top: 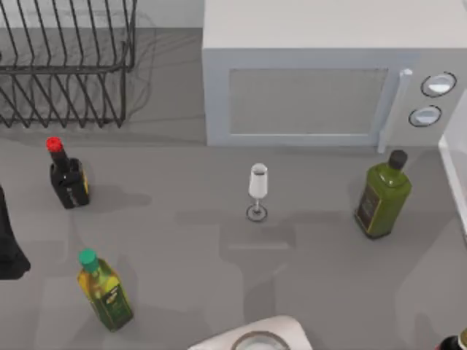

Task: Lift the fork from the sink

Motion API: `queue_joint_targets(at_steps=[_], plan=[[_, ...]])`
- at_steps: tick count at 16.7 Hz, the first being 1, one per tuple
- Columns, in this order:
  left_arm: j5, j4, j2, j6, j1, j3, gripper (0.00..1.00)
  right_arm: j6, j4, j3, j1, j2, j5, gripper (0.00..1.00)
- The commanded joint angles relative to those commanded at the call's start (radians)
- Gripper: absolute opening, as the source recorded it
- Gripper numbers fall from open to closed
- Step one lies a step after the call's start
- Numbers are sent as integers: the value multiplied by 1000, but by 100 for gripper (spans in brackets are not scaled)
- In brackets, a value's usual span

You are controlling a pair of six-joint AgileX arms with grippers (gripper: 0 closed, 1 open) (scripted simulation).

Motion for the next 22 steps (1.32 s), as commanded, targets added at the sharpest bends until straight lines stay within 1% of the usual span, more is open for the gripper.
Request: queue_joint_targets(at_steps=[9, 10, 17, 18, 20, 22], plan=[[0, 0, 0, 0, 0, 0, 100, 0, 0, 0, 0, 0, 0, 2], [0, 0, 0, 0, 0, 0, 100, 0, 0, 0, 0, 0, 0, 0], [0, 0, 0, 0, 0, 0, 100, 0, 0, 0, 0, 0, 0, 0], [0, 0, 0, 0, 0, 0, 100, 10, -15, 14, 3, -48, -11, 0], [0, 0, 0, 0, 0, 0, 100, 10, -31, 27, 2, -52, -12, 0], [0, 0, 0, 0, 0, 0, 100, 9, -89, 66, 2, -73, -12, 0]])
